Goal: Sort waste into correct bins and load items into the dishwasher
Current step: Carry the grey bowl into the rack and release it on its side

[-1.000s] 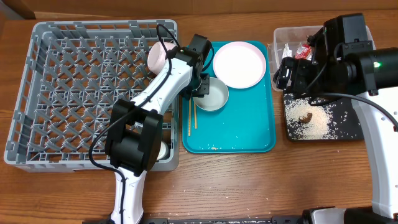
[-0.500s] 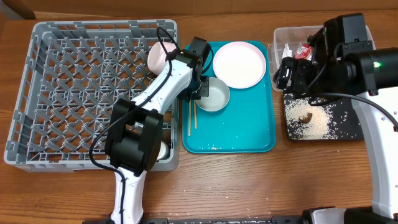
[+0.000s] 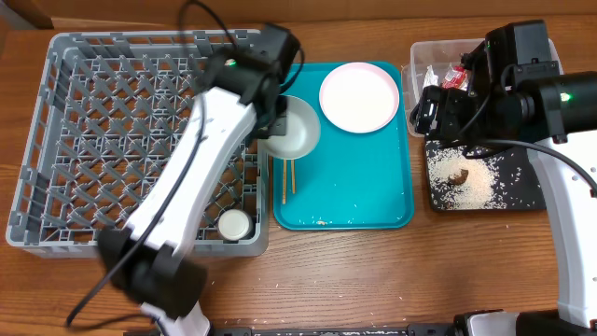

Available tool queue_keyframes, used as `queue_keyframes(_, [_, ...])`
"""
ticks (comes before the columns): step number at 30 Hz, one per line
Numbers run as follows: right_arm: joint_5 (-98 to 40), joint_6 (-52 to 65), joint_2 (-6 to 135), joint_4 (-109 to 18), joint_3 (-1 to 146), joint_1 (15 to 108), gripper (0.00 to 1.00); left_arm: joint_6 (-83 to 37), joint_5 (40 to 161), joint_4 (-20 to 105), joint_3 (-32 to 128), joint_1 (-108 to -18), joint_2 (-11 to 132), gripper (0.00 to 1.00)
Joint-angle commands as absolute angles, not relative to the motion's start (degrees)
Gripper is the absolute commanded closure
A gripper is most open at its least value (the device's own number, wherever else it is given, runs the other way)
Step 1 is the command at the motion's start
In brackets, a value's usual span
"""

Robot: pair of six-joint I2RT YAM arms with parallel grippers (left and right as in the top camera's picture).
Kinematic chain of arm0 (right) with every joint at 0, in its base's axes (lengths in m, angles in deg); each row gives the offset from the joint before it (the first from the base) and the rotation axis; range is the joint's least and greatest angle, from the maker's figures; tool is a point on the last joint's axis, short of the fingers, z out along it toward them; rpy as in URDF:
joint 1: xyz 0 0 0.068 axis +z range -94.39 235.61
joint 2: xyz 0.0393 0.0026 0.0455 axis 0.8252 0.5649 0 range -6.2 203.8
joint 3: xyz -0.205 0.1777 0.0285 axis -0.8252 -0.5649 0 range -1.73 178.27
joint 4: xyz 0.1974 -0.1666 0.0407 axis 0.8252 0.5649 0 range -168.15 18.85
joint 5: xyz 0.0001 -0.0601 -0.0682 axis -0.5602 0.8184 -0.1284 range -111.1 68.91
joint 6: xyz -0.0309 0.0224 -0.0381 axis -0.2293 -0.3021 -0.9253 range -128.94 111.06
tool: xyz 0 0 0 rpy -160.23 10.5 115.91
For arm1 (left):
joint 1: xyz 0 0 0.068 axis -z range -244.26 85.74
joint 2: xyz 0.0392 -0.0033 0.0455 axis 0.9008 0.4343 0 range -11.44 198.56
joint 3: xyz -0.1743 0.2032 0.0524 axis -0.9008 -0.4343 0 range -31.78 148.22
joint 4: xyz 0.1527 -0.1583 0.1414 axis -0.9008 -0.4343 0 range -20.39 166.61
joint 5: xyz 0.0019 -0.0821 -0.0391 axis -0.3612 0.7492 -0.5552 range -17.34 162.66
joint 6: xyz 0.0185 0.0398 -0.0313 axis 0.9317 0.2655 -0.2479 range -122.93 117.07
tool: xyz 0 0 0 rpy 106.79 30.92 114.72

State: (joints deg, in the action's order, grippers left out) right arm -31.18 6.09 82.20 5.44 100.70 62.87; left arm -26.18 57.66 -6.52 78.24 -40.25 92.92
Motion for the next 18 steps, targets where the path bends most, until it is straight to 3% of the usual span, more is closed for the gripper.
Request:
queue_keyframes(1, [-31.0,6.0,81.5,5.3,101.4,62.9,0.0,-29.8,40.8,-10.7,79.1,-40.4,89.6,0.96])
queue_keyframes(10, [-31.0,6.0,81.5,5.3,101.4,62.9,0.0,-38.1,12.8,-12.1,72.6,-40.4,90.1,0.96])
queue_keyframes(18, [-31.0,6.0,81.5,5.3,101.4,62.9,0.0,-38.1,6.1,-5.8,67.2,-40.2,95.4,0.96])
